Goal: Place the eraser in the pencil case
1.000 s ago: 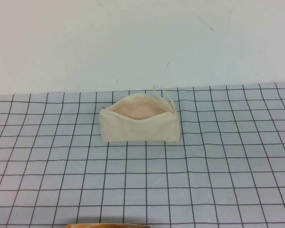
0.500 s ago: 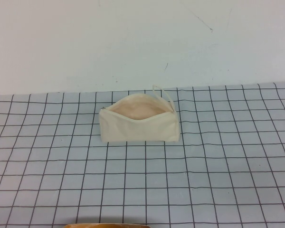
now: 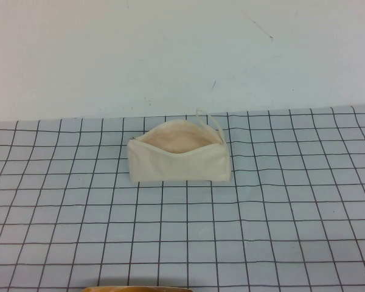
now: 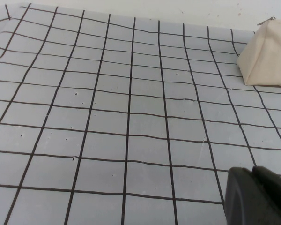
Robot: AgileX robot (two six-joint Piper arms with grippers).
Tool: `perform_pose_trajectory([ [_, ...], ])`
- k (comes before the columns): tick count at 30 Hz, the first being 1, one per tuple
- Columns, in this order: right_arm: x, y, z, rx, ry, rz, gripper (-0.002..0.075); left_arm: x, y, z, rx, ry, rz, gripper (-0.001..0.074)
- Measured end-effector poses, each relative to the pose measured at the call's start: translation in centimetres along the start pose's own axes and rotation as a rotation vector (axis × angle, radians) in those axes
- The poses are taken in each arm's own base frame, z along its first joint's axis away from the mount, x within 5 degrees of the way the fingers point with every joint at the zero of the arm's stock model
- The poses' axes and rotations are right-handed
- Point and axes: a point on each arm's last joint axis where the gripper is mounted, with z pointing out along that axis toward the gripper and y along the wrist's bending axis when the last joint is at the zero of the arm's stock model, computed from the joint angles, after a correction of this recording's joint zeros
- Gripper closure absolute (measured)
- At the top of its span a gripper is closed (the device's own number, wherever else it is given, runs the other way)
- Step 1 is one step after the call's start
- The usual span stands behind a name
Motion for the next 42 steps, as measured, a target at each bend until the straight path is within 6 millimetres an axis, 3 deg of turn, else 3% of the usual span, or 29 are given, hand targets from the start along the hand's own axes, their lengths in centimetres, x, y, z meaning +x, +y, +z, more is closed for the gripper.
perform_pose_trajectory([
  [6, 3.0, 0.4, 1.0, 0.040, 0.027, 0.045, 0.0727, 0.0, 0.0, 0.0, 0.000, 0.000, 0.000, 0.0736],
  [11, 4.1, 0.2, 0.8, 0.080, 0.082, 0.124, 0.0727, 0.0, 0.0, 0.0, 0.000, 0.000, 0.000, 0.0736],
  [42, 4.8, 0.7, 0.5, 0.011, 0.129, 0.174, 0.0727, 0.0, 0.0, 0.0, 0.000, 0.000, 0.000, 0.0736],
])
